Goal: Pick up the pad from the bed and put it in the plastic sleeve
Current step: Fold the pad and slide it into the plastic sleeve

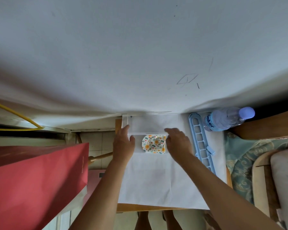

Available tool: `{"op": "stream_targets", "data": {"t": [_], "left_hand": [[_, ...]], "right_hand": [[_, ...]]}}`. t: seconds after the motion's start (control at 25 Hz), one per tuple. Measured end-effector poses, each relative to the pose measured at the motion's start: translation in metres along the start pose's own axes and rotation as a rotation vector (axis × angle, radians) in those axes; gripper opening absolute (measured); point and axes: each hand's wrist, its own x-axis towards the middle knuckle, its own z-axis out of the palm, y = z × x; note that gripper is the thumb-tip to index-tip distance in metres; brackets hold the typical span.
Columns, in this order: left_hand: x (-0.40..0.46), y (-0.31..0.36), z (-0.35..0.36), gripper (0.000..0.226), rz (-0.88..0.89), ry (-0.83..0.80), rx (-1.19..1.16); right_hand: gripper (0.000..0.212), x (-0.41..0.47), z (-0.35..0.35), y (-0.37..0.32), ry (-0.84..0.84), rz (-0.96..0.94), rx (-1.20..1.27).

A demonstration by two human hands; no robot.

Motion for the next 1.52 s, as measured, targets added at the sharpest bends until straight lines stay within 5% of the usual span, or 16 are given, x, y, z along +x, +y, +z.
{"op": "stream_targets", "data": {"t": [0.2, 0.4, 0.6, 0.84, 0.96, 1.08, 1.52], "left_hand": [[0.03, 0.001, 0.0, 0.063, -0.263, -0.162, -0.348], [0.038, 0.004, -0.003, 0.067, -0.272, -0.091, -0.473], [-0.002, 0.002, -0.021, 0.056, -0.038, -0.066, -0.386], [-0.069, -0.024, -0.005, 0.066, 0.527, -0.046, 0.461], [-0.086, -0.024, 0.017, 0.077, 0.504, -0.205, 0.712], [-0.089, -0.027, 0.03, 0.078, 0.443, -0.181, 0.834], [-0.069, -0.013, 0.03, 0.076, 0.376, -0.255, 0.778]], "right_hand": [[0.065, 0.031, -0.013, 0.024, -0.116, 0.442, 0.668], [0.064, 0.041, -0.025, 0.021, -0.118, 0.479, 1.03], [0.038, 0.006, -0.038, 0.017, -0.064, 0.123, 0.692], [0.064, -0.066, -0.004, 0.02, -0.057, -0.255, -0.215], [0.081, -0.089, 0.027, 0.007, -0.146, -0.225, -0.394], [0.088, -0.094, 0.046, 0.004, -0.183, -0.127, -0.436], [0.079, -0.068, 0.052, 0.014, -0.285, -0.112, -0.354]]}}
